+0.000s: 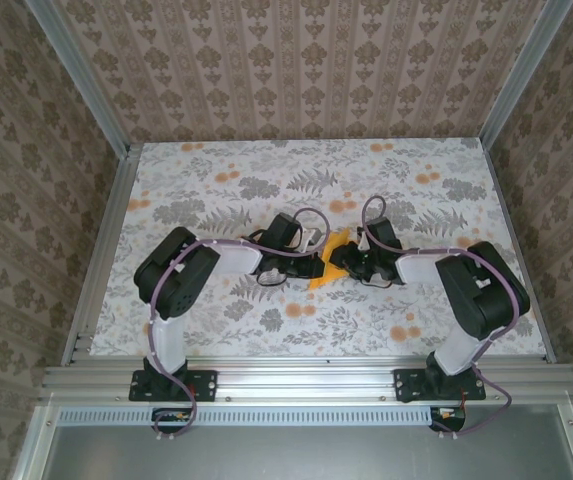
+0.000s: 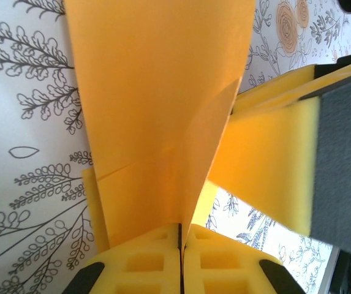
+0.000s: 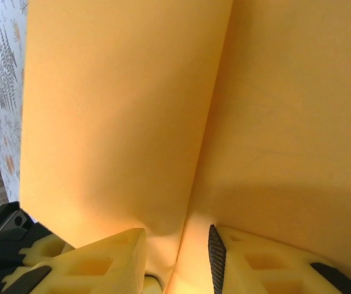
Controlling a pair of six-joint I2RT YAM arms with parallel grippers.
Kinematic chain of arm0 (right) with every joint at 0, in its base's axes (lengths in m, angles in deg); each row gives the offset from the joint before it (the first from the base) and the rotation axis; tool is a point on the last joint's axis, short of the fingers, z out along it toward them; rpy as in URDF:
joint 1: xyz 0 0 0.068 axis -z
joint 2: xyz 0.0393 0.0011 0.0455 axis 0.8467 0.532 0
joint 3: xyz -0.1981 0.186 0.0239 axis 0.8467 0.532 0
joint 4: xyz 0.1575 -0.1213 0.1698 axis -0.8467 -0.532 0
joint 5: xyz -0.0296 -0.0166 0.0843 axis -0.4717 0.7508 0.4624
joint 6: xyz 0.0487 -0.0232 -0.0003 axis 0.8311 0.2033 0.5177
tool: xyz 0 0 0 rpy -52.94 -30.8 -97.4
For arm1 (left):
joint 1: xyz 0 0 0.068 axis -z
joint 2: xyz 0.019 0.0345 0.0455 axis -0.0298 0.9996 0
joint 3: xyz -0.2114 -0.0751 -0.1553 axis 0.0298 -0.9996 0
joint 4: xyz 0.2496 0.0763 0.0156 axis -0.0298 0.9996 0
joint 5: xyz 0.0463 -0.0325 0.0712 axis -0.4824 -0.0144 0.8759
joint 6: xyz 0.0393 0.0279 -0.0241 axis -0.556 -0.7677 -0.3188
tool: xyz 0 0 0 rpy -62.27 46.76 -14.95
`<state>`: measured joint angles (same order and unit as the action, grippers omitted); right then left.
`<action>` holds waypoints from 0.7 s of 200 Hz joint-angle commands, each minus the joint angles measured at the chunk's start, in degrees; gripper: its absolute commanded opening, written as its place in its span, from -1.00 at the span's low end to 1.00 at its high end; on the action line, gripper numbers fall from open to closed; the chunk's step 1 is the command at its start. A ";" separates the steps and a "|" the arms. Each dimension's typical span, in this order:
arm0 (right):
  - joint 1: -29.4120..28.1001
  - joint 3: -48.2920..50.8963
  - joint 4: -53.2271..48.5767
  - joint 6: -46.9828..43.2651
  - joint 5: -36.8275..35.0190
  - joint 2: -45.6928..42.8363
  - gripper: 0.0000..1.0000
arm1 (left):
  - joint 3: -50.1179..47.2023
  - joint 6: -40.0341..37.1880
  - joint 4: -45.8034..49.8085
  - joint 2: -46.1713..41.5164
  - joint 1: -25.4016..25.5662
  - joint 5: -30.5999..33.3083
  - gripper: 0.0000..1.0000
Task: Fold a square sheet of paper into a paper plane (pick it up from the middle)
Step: Fourth fold the wing at the center of the table.
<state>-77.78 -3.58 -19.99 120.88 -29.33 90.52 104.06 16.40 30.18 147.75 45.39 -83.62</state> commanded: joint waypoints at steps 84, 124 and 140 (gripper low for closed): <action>0.71 -3.97 -5.83 -10.80 2.76 -1.48 -0.29 | -1.50 3.81 -4.77 1.79 -2.42 -6.78 -0.86; 0.71 -6.41 -7.98 -12.80 3.20 1.58 -0.19 | -1.30 4.93 -4.67 2.53 -2.80 -7.18 -0.86; 0.76 -6.77 -8.50 -13.02 3.12 2.36 -0.16 | -1.17 5.15 -4.43 2.89 -2.90 -7.36 -0.86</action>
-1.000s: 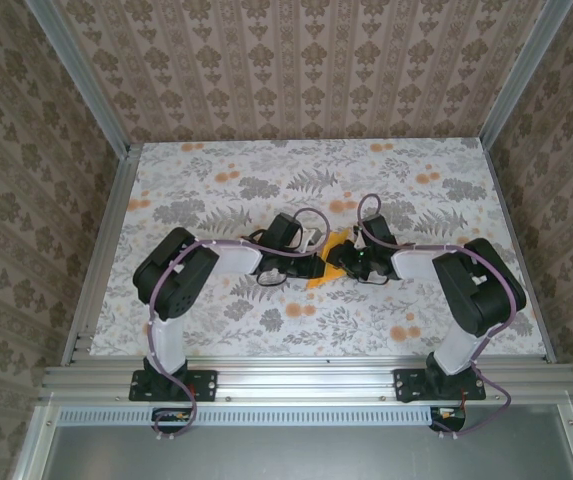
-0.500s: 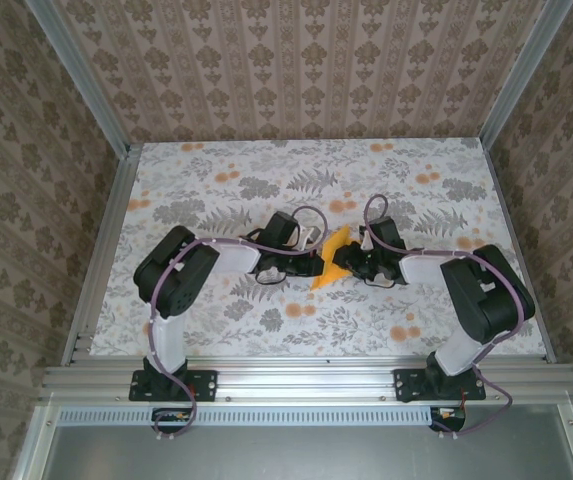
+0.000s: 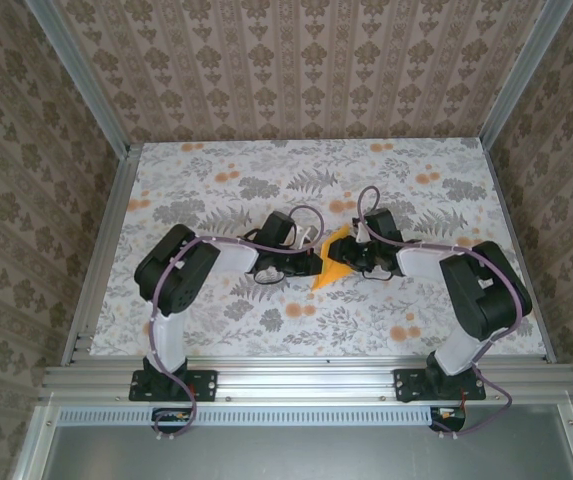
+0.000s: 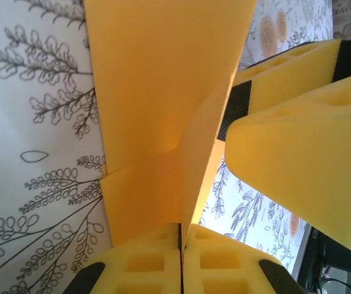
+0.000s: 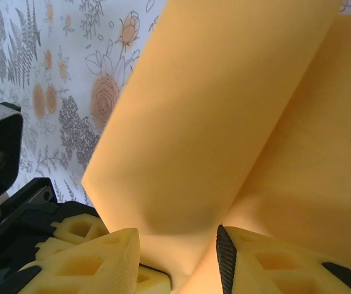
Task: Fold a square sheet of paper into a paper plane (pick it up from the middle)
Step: Fourth fold the wing at the center of the table.
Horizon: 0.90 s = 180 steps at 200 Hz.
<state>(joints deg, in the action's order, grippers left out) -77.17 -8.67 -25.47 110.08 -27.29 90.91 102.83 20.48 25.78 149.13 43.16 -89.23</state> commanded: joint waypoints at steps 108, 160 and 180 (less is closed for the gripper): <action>-0.03 -4.89 -15.83 -0.55 -10.18 6.92 -0.13 | -0.32 2.34 -0.98 -0.98 -0.90 -1.97 -0.53; -0.11 -5.22 -18.70 2.14 -13.59 8.77 -0.13 | -3.59 3.84 -2.36 -3.39 -1.05 0.57 -0.49; -0.12 -5.20 -19.08 3.16 -14.32 9.22 -0.13 | -5.37 4.15 -2.61 -5.49 -1.17 2.68 -0.49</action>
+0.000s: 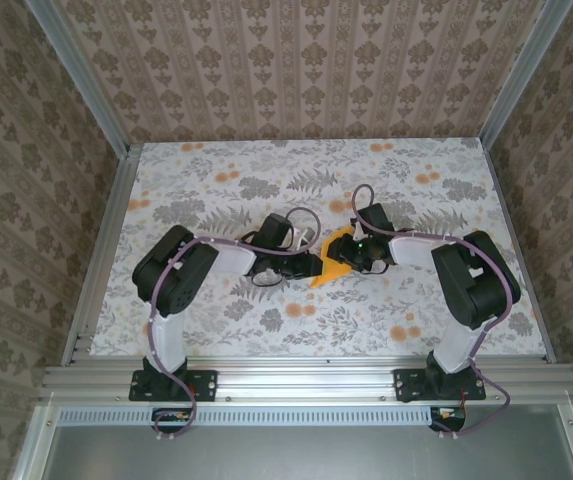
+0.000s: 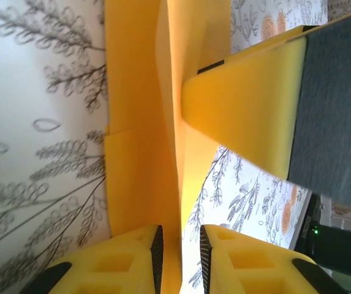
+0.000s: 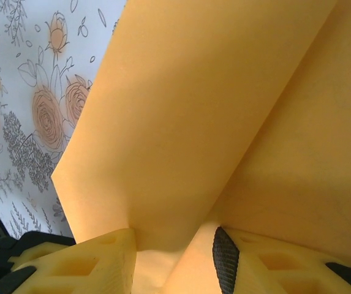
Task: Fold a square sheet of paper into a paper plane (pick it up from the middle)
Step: Fourth fold the wing at the center of the table.
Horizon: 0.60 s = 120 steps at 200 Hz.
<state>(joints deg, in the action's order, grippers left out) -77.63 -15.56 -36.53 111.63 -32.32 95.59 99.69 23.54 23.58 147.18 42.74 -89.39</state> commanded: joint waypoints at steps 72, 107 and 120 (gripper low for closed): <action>0.33 1.25 -9.61 3.45 -10.74 5.96 -0.13 | -5.89 2.69 -4.49 -8.13 1.06 5.67 -0.51; 0.35 1.07 -10.35 4.32 -11.03 6.76 -0.14 | -3.91 2.31 -3.69 -6.16 2.11 5.40 -0.53; 0.35 1.07 -10.50 4.33 -11.23 6.87 -0.14 | -3.47 2.34 -3.98 -5.71 2.27 5.31 -0.53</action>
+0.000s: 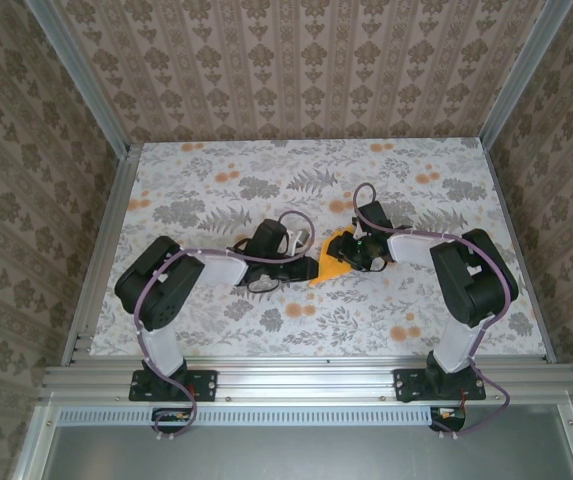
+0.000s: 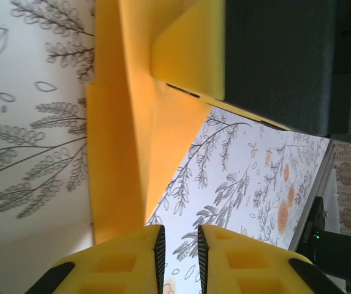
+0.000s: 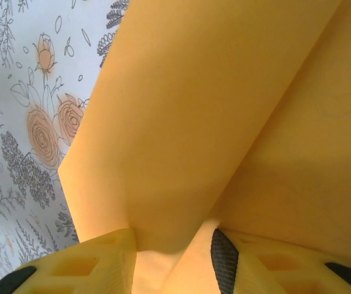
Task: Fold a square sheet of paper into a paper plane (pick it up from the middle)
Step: Fourth fold the wing at the center of the table.
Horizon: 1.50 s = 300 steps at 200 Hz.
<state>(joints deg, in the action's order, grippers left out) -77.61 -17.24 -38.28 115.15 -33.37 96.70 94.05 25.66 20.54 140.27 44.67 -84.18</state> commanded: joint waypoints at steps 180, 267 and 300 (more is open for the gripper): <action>0.07 -0.15 -15.30 2.14 -13.99 9.08 -0.12 | 7.12 -3.16 9.69 4.08 1.38 4.46 -0.67; 0.06 -0.32 -16.15 3.19 -14.99 9.90 -0.13 | 8.00 -3.95 12.19 5.15 1.69 6.10 -0.71; -0.09 -0.24 -16.18 3.60 -15.28 10.02 -0.15 | 8.40 -4.27 13.01 5.52 1.80 6.61 -0.71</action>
<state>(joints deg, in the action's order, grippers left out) -78.17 -21.70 -44.90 117.93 -35.66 99.15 100.96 23.11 30.99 144.19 46.00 -78.74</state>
